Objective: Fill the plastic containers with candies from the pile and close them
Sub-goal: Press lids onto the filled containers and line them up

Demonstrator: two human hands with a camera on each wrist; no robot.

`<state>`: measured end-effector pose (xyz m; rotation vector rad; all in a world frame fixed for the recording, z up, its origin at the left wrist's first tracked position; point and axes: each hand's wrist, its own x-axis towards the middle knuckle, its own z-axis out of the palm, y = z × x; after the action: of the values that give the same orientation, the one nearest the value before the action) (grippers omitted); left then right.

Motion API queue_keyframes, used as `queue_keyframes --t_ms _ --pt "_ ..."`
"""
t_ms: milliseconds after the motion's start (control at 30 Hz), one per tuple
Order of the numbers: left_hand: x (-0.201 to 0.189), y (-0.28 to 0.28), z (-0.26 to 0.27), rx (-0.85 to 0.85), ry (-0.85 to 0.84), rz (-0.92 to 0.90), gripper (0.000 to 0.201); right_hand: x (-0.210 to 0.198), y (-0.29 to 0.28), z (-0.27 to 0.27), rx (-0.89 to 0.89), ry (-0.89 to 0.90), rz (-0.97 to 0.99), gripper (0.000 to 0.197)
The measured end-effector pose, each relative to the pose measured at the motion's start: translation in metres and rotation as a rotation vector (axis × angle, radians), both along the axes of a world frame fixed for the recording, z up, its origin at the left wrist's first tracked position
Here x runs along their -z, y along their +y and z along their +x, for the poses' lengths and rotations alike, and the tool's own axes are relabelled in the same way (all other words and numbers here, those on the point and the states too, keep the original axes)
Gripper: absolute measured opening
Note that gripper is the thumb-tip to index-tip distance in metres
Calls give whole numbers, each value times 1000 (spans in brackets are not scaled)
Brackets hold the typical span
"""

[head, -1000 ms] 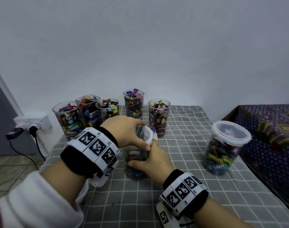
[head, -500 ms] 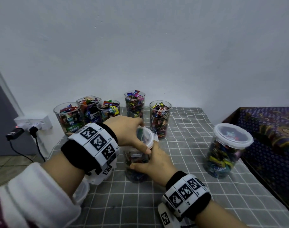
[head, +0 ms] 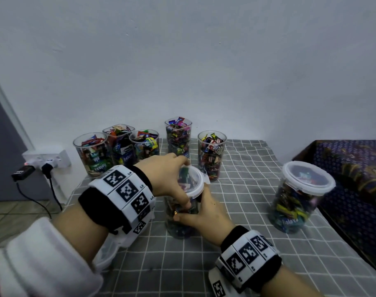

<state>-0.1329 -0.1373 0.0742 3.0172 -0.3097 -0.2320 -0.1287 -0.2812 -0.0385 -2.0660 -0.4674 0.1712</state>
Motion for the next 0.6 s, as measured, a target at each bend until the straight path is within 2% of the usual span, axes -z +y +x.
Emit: queue_keyframes --t_ms 100,167,233,333,467,600 --pt "13 10 -7 2 -27 -190 108 3 0 -4 1 16 132 79" --pt "26 15 -14 7 -21 -460 115 8 -1 -7 9 22 253 96" --pt "41 18 -18 -41 -59 -767 112 11 1 -10 29 19 332 110" --pt "55 15 -22 -142 -87 -1084 122 12 2 -12 76 -48 333 109" --pt "70 10 -23 -186 -38 -1335 124 12 4 -14 82 -118 228 100" --pt "78 10 -22 -199 -64 -1401 110 11 5 -16 76 -120 218 99"
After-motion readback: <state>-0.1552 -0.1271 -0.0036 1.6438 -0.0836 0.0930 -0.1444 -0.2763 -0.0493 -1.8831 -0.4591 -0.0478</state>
